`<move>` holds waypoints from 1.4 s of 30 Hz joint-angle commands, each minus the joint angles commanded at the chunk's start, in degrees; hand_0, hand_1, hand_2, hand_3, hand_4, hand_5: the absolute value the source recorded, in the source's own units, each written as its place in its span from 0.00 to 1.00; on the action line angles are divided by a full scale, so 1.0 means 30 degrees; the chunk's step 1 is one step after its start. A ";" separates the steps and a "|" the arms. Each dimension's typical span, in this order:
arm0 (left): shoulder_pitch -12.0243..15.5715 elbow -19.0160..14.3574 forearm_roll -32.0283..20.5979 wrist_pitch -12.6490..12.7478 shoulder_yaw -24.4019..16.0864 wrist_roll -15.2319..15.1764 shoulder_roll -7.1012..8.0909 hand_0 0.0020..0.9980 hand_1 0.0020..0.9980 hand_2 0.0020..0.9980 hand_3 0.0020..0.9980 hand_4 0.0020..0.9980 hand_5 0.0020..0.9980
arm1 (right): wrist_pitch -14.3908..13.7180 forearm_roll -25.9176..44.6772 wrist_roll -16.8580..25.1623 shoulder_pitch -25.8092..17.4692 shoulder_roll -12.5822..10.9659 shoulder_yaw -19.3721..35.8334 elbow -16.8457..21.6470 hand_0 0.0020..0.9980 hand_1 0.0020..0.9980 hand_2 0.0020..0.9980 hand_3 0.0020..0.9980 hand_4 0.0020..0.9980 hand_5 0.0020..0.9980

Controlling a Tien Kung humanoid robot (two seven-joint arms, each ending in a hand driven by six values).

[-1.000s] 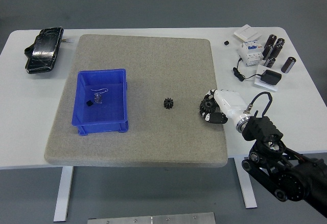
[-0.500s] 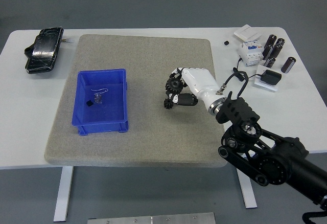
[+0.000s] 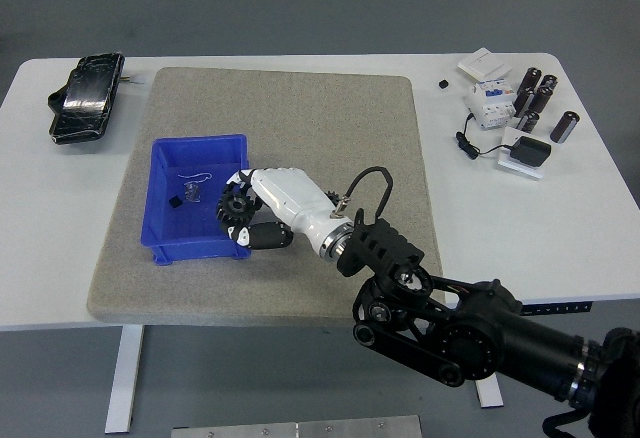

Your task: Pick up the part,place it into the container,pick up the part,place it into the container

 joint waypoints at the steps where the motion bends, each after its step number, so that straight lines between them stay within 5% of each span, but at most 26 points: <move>1: 0.0000 0.0000 0.0002 0.0000 0.0000 0.0005 0.0003 0.66 0.60 0.59 0.59 0.68 0.51 | -0.0053 0.0079 0.0036 0.0057 0.0066 -0.0128 -0.0038 0.53 0.51 0.52 0.67 0.53 0.16; 16: -0.0092 0.0000 0.0059 -0.0027 0.0007 0.0028 0.0086 0.66 0.60 0.59 0.59 0.68 0.51 | -0.0086 0.0378 0.0019 0.1001 0.0139 -0.1316 -0.0634 0.67 0.64 0.64 0.69 0.51 0.28; 17: -0.0085 0.0000 0.0050 -0.0029 0.0021 0.0037 0.0080 0.66 0.60 0.59 0.59 0.68 0.51 | -0.0107 0.0315 0.0016 0.1014 0.0139 -0.1289 -0.0663 0.75 0.71 0.72 0.70 0.58 0.31; 22: -0.0109 0.0000 0.0018 -0.0031 0.0054 0.0030 0.0072 0.66 0.60 0.59 0.59 0.68 0.51 | -0.0255 0.0078 0.0060 0.1081 0.0139 -0.1211 -0.0828 0.75 0.71 0.72 0.70 0.58 0.31; 23: -0.0118 0.0000 0.0010 -0.0031 0.0061 0.0022 0.0073 0.66 0.60 0.59 0.59 0.68 0.51 | -0.0273 0.0060 0.0069 0.1093 0.0139 -0.1210 -0.0849 0.81 0.78 0.80 0.76 0.70 0.37; 28: -0.0146 0.0000 -0.0035 -0.0036 0.0114 0.0015 0.0076 0.66 0.60 0.59 0.59 0.68 0.51 | -0.0440 0.0101 0.0160 0.1112 0.0139 -0.1155 -0.0909 0.81 0.78 0.80 0.76 0.70 0.37; 29: -0.0148 0.0000 -0.0054 -0.0036 0.0129 0.0014 0.0078 0.66 0.60 0.59 0.59 0.68 0.51 | -0.0462 0.0123 0.0171 0.1108 0.0139 -0.1146 -0.0916 0.83 0.80 0.82 0.83 0.75 0.39; 42: -0.0146 0.0000 -0.0095 -0.0038 0.0187 -0.0018 0.0063 0.66 0.60 0.59 0.59 0.68 0.51 | -0.0534 -0.0043 0.0200 0.0752 0.0105 0.0367 -0.1114 0.83 0.79 0.80 0.82 0.80 0.43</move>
